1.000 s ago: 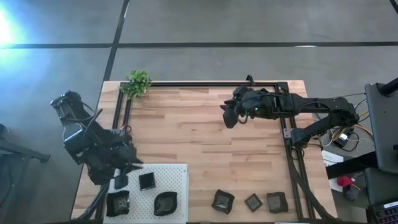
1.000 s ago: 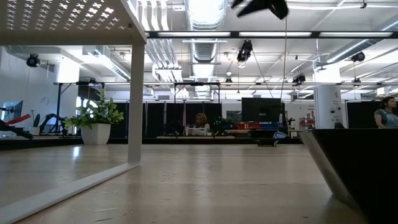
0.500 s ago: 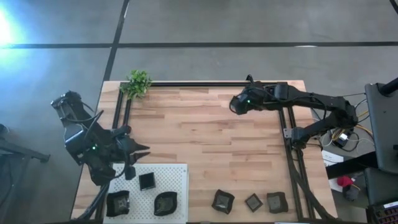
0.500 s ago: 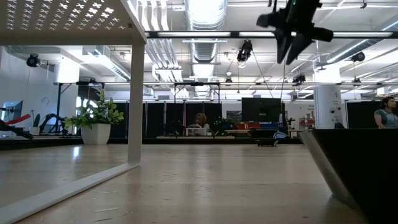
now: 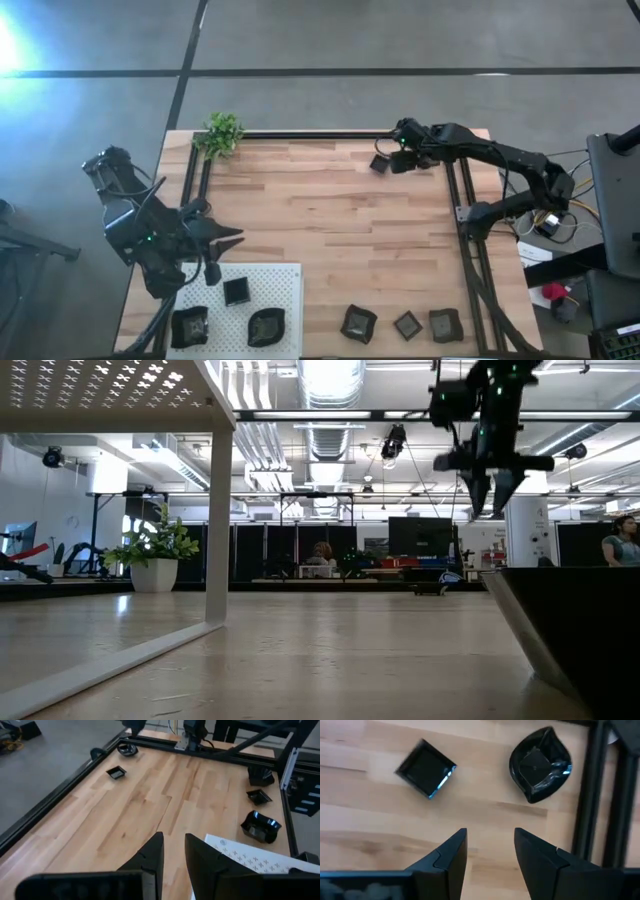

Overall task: Pick & Place Mini shaped plates
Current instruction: Stack the leaf shaped plate on top of the leaf shaped plate on the shelf

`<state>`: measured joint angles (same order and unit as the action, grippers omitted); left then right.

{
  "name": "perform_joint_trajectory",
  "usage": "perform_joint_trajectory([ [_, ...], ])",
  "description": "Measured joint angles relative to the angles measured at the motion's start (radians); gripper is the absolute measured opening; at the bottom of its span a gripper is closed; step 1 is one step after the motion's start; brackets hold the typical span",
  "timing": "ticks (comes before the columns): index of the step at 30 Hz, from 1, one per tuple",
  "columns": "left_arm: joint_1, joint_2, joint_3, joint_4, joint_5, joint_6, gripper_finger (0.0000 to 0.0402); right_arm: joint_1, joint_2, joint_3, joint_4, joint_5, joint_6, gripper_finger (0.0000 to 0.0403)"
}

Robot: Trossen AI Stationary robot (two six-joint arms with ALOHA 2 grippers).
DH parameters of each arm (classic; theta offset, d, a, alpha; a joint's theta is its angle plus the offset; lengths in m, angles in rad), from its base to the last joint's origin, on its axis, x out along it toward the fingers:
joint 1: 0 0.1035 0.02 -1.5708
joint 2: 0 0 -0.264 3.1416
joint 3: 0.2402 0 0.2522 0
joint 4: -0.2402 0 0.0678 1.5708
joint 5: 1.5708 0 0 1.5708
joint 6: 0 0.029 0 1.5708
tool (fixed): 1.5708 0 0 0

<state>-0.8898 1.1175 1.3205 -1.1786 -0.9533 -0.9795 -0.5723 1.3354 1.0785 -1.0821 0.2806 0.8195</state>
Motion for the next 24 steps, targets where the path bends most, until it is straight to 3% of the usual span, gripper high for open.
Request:
perform_joint_trajectory([
  [14,0.009,0.000,0.000,0.005,-0.043,-0.024,0.0071,-0.230,0.012,-0.218,0.315,-0.059,-0.182,0.0146],
  [24,0.019,0.000,-0.001,0.009,-0.042,-0.038,0.0071,-0.279,0.170,-0.237,0.387,-0.041,-0.257,0.0142],
])
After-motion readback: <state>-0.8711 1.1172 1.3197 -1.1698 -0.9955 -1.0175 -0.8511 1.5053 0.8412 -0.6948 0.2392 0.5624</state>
